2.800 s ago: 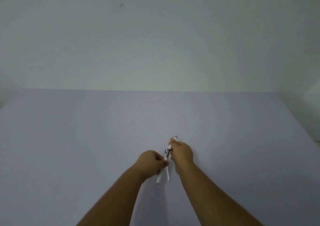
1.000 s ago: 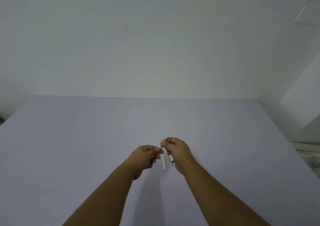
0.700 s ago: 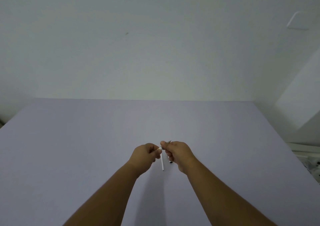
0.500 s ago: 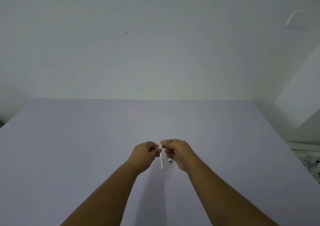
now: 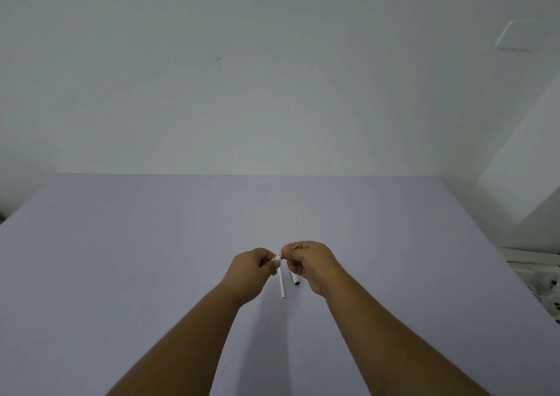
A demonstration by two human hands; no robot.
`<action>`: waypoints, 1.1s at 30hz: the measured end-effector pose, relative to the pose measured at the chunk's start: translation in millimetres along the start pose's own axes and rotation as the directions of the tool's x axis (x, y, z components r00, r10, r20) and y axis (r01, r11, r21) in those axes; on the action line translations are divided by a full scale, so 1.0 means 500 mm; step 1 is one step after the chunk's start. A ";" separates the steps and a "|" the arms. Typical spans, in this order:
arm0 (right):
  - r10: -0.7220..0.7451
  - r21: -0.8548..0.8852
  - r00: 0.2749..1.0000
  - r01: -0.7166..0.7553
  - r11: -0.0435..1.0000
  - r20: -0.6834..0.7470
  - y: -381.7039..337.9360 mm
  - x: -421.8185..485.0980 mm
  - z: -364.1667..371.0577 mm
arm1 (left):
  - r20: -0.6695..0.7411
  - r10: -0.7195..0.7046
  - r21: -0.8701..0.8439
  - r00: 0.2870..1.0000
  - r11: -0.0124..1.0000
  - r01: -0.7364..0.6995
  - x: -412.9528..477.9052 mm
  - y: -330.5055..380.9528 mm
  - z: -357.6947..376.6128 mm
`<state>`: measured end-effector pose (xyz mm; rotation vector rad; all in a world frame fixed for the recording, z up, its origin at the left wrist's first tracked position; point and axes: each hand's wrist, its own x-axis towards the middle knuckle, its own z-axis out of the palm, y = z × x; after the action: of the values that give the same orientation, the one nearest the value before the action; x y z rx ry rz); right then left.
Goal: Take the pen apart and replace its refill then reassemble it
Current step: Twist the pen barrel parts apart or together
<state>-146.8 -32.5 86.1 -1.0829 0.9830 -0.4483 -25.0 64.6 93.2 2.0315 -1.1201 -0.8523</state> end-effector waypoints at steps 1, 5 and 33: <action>-0.026 0.011 0.999 0.026 1.000 0.019 0.001 0.001 -0.002 | -0.003 0.002 0.005 1.000 1.000 -0.002 -0.001 -0.001 -0.001; 0.029 0.012 0.999 -0.029 1.000 0.032 -0.003 0.000 0.003 | -0.011 0.015 0.011 1.000 1.000 -0.015 0.000 -0.001 -0.005; 0.007 0.038 0.999 -0.005 0.999 -0.038 -0.019 -0.014 0.019 | -0.035 0.044 0.039 0.998 0.998 -0.043 -0.006 0.001 -0.015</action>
<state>-141.2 -26.2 98.8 -1.0403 1.0071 -0.4824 -20.6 68.8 98.4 2.0383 -1.1648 -0.7745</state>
